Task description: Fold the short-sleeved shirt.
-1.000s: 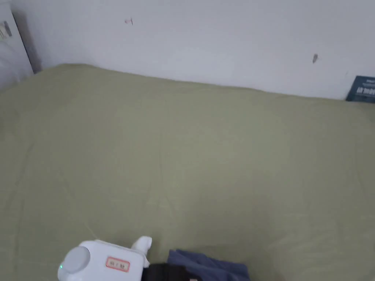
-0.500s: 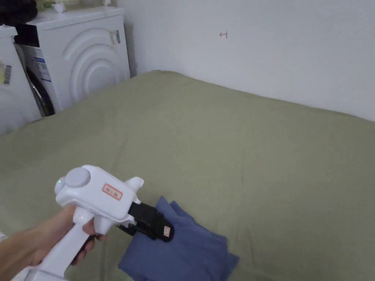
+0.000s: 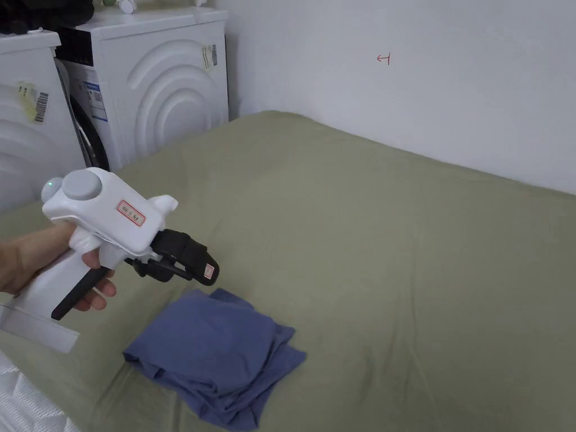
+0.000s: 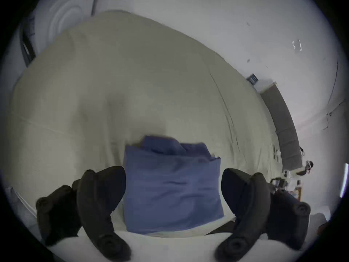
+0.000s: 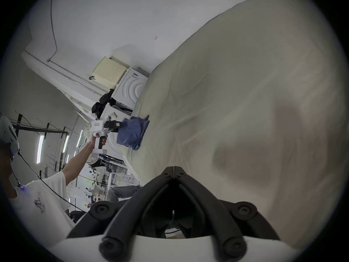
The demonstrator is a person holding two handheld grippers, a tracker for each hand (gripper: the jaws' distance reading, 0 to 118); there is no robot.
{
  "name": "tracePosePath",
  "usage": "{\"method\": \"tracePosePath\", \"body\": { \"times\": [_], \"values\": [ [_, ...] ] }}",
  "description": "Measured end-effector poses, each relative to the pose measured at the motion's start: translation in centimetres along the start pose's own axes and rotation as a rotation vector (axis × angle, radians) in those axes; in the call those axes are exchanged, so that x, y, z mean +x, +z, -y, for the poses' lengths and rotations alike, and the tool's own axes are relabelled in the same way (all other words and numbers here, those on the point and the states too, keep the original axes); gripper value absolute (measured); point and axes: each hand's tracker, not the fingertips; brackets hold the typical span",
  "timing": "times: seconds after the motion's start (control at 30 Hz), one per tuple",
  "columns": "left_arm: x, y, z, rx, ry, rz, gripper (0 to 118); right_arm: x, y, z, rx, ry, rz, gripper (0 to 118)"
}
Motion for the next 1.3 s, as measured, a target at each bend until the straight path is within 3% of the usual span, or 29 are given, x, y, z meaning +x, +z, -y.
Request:
{"method": "tracePosePath", "body": {
  "times": [0.17,0.23,0.27,0.3,0.33,0.37,0.4,0.47,0.57,0.67,0.8,0.9,1.03,1.3],
  "values": [
    [1.3,2.5,1.2,0.059,0.020,-0.039,107,-0.9,1.6,-0.3,0.044,0.035,0.005,0],
    [3.0,2.8,2.5,0.098,0.050,-0.035,105,-1.8,2.7,-0.7,0.093,0.084,0.029,0],
    [4.2,2.8,3.2,0.133,0.053,-0.039,97,-2.1,3.6,-0.9,0.114,0.107,0.036,0],
    [5.8,2.9,4.1,0.158,0.051,-0.035,71,-2.7,4.4,-1.2,0.136,0.137,0.053,0],
    [7.1,2.6,4.9,0.164,0.036,0.002,25,-3.3,5.2,-1.4,0.165,0.167,0.076,0],
    [9.7,1.9,6.1,0.186,0.014,0.007,0,-4.2,6.0,-1.6,0.204,0.206,0.114,0],
    [11.8,1.7,6.8,0.227,-0.009,-0.055,0,-5.1,7.0,-1.9,0.238,0.254,0.155,0],
    [16.0,1.1,8.5,0.259,-0.016,0.055,0,-6.9,8.7,-2.3,0.326,0.314,0.245,0],
    [25.8,-0.1,12.2,0.373,-0.156,0.086,0,-10.0,11.1,-3.0,0.483,0.455,0.475,0],
    [34.7,-0.8,15.8,0.613,-0.309,0.040,0,-13.3,13.2,-3.6,0.631,0.552,0.642,0],
    [45.3,-0.9,20.7,0.846,-0.440,-0.141,0,-17.4,14.7,-3.1,0.787,0.774,0.841,0],
    [49.2,-0.7,21.4,0.813,-0.416,-0.053,0,-19.0,15.4,-2.6,0.832,0.827,0.867,0],
    [51.1,-0.3,21.6,0.861,-0.360,-0.104,0,-19.4,16.1,-2.0,0.851,0.804,0.828,0],
    [51.5,1.1,21.7,0.889,-0.401,-0.163,0,-19.0,17.4,-2.5,0.874,0.756,0.776,0]
  ]
}}
